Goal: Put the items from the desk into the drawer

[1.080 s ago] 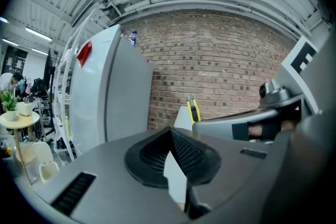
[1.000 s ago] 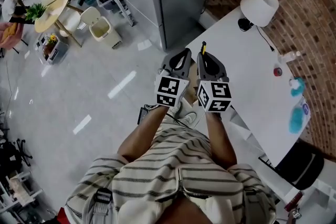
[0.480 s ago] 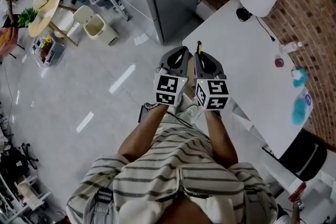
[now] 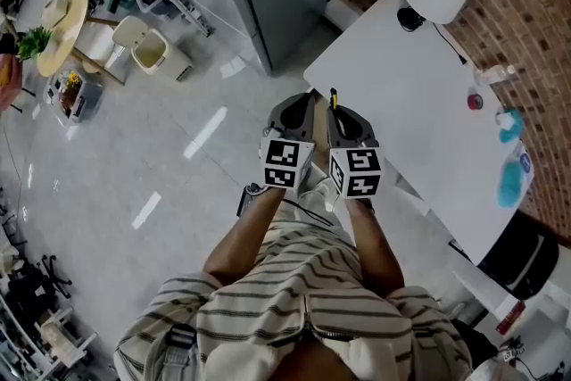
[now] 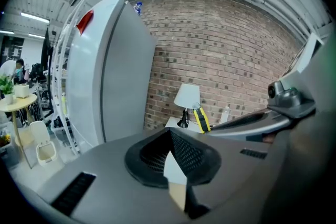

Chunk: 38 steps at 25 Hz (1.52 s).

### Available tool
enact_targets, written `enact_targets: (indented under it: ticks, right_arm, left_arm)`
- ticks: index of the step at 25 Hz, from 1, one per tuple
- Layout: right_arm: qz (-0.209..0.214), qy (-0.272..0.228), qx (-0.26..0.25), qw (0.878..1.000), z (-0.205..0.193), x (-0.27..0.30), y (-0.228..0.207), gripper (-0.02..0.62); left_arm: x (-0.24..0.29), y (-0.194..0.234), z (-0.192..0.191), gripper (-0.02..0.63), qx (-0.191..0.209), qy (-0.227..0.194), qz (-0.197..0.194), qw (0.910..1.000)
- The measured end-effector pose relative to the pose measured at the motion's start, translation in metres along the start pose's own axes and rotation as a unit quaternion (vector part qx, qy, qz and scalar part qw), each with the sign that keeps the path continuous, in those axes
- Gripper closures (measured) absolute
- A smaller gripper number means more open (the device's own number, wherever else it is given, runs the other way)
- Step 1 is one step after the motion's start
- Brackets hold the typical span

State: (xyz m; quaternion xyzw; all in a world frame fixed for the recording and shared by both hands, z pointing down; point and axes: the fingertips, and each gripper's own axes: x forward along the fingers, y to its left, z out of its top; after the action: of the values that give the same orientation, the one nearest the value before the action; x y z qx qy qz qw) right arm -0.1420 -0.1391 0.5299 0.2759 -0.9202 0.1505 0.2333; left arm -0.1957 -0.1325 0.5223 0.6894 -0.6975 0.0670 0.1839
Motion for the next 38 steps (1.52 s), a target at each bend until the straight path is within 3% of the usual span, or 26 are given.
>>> enact_targets:
  ticks: [16,38]
  right_arm:
    - [0.006,0.116,-0.059,0.991,-0.094,0.042,-0.013,0.558]
    - [0.021,0.22,-0.153,0.963,-0.188,0.098,-0.023,0.558]
  left_arm:
    - [0.018,0.005,-0.082,0.614,-0.046,0.061,0.0,0.9971]
    - [0.024,0.025,-0.125,0.614,-0.065,0.091,0.01,0.9937]
